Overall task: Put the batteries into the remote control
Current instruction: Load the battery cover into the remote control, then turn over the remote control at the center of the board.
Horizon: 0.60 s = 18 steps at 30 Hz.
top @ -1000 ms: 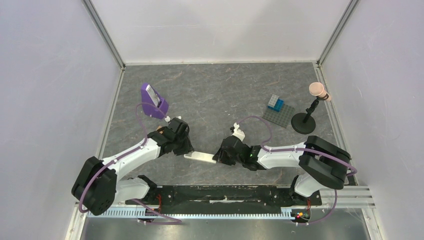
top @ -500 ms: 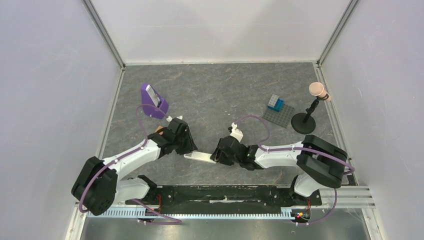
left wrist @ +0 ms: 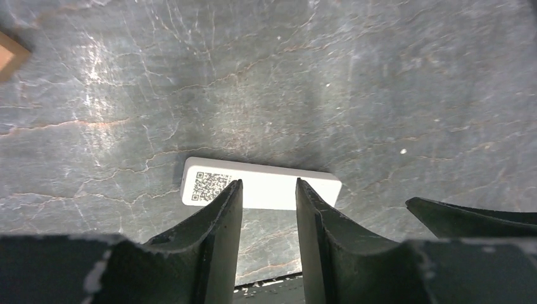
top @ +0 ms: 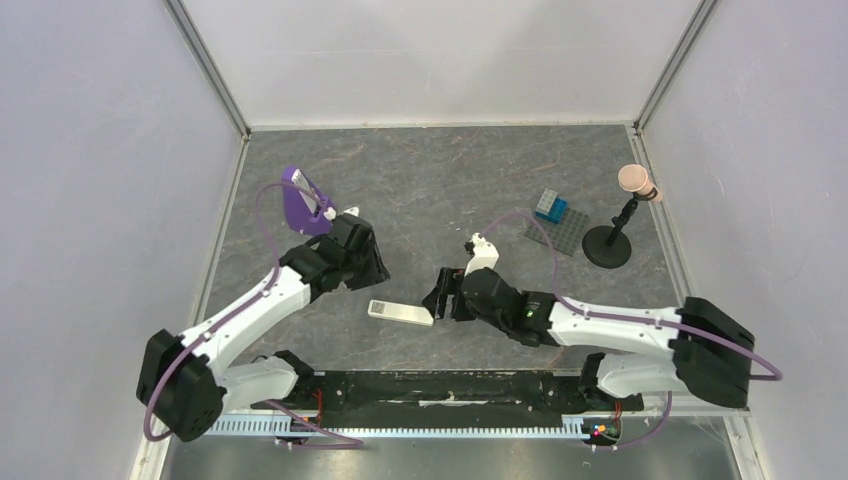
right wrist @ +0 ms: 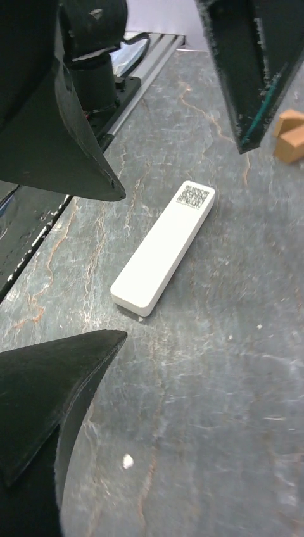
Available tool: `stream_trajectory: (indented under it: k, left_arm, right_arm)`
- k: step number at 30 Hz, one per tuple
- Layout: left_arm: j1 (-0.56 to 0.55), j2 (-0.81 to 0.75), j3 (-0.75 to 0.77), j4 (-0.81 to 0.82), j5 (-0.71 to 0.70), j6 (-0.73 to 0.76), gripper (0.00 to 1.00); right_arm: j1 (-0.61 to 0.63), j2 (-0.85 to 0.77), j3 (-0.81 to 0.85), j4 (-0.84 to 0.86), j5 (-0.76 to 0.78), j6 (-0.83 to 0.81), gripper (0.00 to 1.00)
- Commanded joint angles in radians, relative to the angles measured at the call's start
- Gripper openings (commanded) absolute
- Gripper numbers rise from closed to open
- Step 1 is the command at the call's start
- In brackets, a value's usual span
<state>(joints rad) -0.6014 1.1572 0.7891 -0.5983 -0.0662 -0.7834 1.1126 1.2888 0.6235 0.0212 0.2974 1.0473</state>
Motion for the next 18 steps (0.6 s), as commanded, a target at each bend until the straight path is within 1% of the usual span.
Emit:
stream_trajectory:
  k: [1,3,5,7,9,12,14,18]
  left_arm:
    - [0.006,-0.102,0.073,-0.102,-0.069,0.041,0.44]
    - [0.005,-0.154,0.086,-0.142,-0.085,0.037,0.52]
    - [0.005,-0.214,0.095,-0.177,-0.101,0.032,0.62]
    - [0.006,-0.280,0.103,-0.213,-0.113,0.026,0.69]
    - [0.006,-0.336,0.113,-0.244,-0.122,0.020,0.73]
    - [0.007,-0.394,0.139,-0.310,-0.148,0.006,0.75]
    - [0.007,-0.426,0.156,-0.354,-0.168,-0.003,0.76]
    - [0.007,-0.469,0.177,-0.399,-0.178,-0.010,0.77]
  right_arm:
    - [0.001,-0.096,-0.021,0.047,-0.015,-0.324,0.77]
    - [0.001,-0.098,-0.005,0.083,-0.103,-0.494,0.78]
    - [0.001,-0.057,0.048,0.070,-0.210,-0.667,0.78]
    - [0.001,0.023,0.137,0.002,-0.291,-0.803,0.79]
    - [0.001,0.115,0.219,-0.082,-0.337,-0.911,0.79]
    - [0.001,0.243,0.303,-0.153,-0.349,-1.026,0.78]
    - [0.001,0.307,0.344,-0.168,-0.364,-1.081,0.78]
    - [0.001,0.401,0.408,-0.224,-0.441,-1.138,0.78]
